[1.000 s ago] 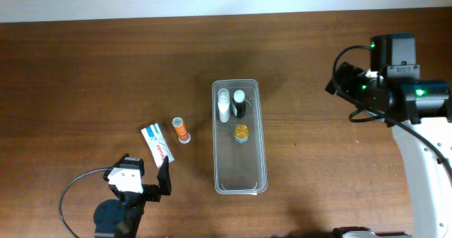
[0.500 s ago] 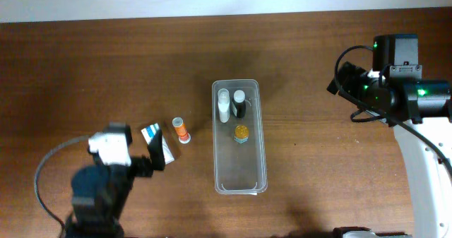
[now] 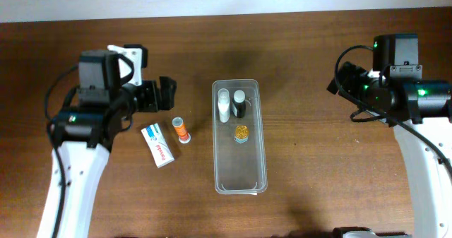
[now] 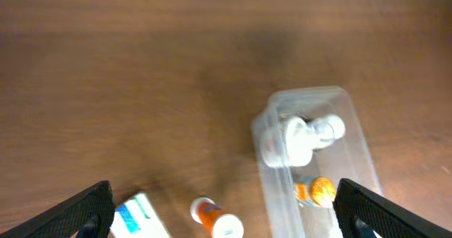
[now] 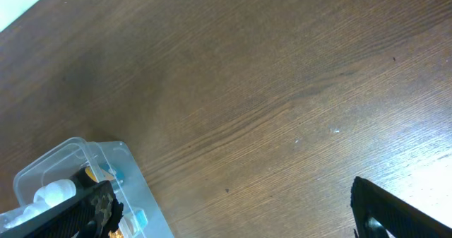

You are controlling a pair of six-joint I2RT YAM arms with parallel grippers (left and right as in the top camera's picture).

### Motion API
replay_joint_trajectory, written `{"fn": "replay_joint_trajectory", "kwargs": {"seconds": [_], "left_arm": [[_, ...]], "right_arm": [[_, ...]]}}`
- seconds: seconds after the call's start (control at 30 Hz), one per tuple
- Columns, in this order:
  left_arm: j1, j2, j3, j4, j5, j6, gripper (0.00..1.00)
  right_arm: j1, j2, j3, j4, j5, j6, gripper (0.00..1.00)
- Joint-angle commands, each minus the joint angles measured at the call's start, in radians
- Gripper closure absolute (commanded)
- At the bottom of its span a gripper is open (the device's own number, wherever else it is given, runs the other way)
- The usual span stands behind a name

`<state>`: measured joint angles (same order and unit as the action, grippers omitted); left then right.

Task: Pack container
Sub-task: 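Reach the left gripper to the orange tube and grasp it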

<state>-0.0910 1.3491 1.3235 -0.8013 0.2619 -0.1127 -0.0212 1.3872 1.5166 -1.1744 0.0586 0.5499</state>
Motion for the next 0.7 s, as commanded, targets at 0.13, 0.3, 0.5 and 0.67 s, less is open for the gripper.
{"fn": "replay_joint_trajectory", "kwargs": {"seconds": [0.13,0.3,0.5,0.67], "left_arm": [[-0.010,0.127,0.016,-0.064,0.082,0.012,0.01],[-0.051,0.169,0.016,-0.166,0.019,-0.018,0.07],[-0.127,0.188,0.016,-0.196,-0.011,-0.027,0.43],[-0.187,0.190,0.016,-0.252,-0.213,-0.105,0.42]], "right_arm": [[-0.006,-0.006,0.011,0.003,-0.002,0.006,0.01],[-0.006,-0.006,0.011,0.003,-0.002,0.006,0.02],[-0.006,-0.006,0.011,0.003,-0.002,0.006,0.02],[-0.006,-0.006,0.011,0.003,-0.002,0.006,0.02]]}}
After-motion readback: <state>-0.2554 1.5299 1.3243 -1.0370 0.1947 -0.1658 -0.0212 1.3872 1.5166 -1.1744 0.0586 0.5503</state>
